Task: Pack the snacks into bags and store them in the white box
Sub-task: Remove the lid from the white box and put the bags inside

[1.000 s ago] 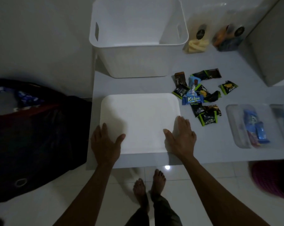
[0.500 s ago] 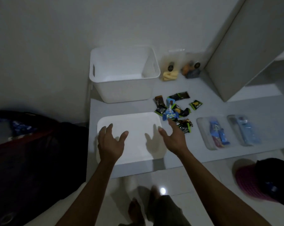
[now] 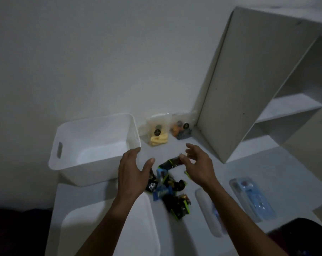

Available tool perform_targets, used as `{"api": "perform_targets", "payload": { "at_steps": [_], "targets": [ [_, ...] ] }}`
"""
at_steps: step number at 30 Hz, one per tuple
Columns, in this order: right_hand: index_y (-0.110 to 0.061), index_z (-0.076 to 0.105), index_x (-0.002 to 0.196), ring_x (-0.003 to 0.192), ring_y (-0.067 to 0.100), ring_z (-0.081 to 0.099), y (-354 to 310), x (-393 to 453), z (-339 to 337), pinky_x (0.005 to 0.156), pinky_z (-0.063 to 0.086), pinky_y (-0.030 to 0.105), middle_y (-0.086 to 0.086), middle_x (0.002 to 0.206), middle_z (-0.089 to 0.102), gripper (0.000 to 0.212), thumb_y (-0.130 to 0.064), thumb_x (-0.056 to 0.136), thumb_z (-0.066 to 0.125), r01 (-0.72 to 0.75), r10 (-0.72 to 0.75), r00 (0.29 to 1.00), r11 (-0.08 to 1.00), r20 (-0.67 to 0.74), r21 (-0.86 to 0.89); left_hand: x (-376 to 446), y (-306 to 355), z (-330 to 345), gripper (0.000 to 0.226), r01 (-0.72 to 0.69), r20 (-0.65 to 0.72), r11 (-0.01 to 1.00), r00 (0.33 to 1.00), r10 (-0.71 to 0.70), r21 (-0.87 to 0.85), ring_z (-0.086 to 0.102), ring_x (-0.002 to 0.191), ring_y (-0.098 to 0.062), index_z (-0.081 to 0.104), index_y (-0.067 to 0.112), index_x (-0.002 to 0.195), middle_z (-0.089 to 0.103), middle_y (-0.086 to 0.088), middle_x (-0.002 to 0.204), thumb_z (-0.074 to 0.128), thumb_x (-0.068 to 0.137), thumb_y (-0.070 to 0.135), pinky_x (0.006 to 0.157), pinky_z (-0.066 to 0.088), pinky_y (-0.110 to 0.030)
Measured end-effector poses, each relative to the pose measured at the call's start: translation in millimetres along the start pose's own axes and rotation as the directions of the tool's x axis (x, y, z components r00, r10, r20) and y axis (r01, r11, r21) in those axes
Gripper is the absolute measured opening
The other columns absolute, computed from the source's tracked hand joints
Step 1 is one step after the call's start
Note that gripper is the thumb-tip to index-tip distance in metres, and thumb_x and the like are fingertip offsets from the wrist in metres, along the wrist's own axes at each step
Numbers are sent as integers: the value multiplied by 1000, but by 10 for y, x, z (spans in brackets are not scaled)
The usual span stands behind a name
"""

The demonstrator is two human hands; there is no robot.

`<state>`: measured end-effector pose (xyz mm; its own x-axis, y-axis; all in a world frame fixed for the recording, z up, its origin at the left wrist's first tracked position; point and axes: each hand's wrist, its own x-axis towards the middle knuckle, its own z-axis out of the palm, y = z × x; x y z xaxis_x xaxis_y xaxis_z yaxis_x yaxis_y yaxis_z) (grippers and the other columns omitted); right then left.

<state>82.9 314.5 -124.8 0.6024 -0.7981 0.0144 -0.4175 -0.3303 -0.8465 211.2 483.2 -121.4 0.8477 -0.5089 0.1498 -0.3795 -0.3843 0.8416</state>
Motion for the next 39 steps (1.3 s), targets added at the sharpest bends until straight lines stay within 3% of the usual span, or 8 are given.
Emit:
{"api": "perform_targets", "payload": {
  "at_steps": [5, 8, 12, 17, 21, 27, 35, 39],
  "targets": [
    [-14, 55, 133, 113, 18, 59, 146, 1077, -270, 87, 42, 25, 4, 127, 63, 47, -27, 90, 68, 33, -31, 999, 993, 16, -115, 814, 226, 527, 55, -85, 1, 988, 996, 85, 128, 47, 127, -21, 53, 14, 135, 53, -5, 138, 68, 88, 37, 103, 35, -29],
    [-13, 55, 134, 118, 23, 58, 232, 1800, -388, 93, 43, 24, 7, 131, 62, 47, -20, 88, 67, 67, -58, 997, 972, 48, -224, 1352, 239, 828, 54, -88, 13, 967, 996, 87, 240, 47, 128, -27, 52, 10, 135, 54, -9, 138, 69, 89, 34, 105, 38, -38],
    [-18, 53, 136, 126, 28, 51, 391, 2658, -393, 104, 45, 40, 8, 137, 57, 54, -19, 84, 66, 155, -125, 987, 915, 104, -372, 1970, 85, 1203, 56, -147, 28, 896, 988, 149, 418, 53, 118, -40, 58, 0, 126, 60, -20, 126, 80, 78, 18, 94, 49, -50],
    [-26, 49, 139, 135, 24, 38, 537, 3245, -291, 105, 40, 40, 3, 142, 52, 57, -20, 85, 66, 258, -126, 957, 786, 263, -562, 2427, 18, 1499, 54, -160, 132, 787, 986, 101, 596, 55, 114, -39, 61, 5, 123, 63, -15, 122, 78, 75, 24, 87, 48, -48],
    [-27, 56, 131, 129, 26, 43, 643, 3425, -216, 99, 44, 44, 5, 128, 61, 47, -23, 85, 64, 336, -103, 924, 679, 368, -653, 2605, -97, 1601, 47, -176, 159, 698, 983, 89, 695, 54, 114, -31, 60, 16, 125, 65, -6, 119, 71, 82, 30, 90, 43, -43],
    [-20, 72, 98, 108, 29, 55, 692, 3410, -232, 88, 47, 40, 9, 95, 68, 17, -25, 87, 60, 407, -144, 903, 590, 406, -697, 2557, -101, 1592, 16, -167, 151, 638, 985, 81, 752, 54, 103, -26, 68, 20, 99, 68, -1, 100, 62, 90, 31, 91, 34, -41],
    [-26, 71, 100, 102, 31, 59, 482, 3088, -430, 78, 44, 36, 11, 97, 66, 19, -38, 90, 60, 402, -154, 907, 596, 392, -696, 2334, 178, 1321, 16, -190, 129, 670, 982, 141, 718, 56, 92, -30, 70, 15, 90, 69, -7, 92, 62, 91, 28, 85, 37, -42],
    [-32, 73, 96, 92, 31, 62, 72, 2843, -618, 70, 48, 33, 8, 96, 66, 15, -40, 85, 69, 374, -170, 920, 649, 352, -663, 2220, 474, 916, 18, -197, 66, 772, 978, 199, 604, 59, 89, -26, 73, 17, 93, 71, -2, 89, 61, 93, 30, 84, 44, -41]
  ]
}}
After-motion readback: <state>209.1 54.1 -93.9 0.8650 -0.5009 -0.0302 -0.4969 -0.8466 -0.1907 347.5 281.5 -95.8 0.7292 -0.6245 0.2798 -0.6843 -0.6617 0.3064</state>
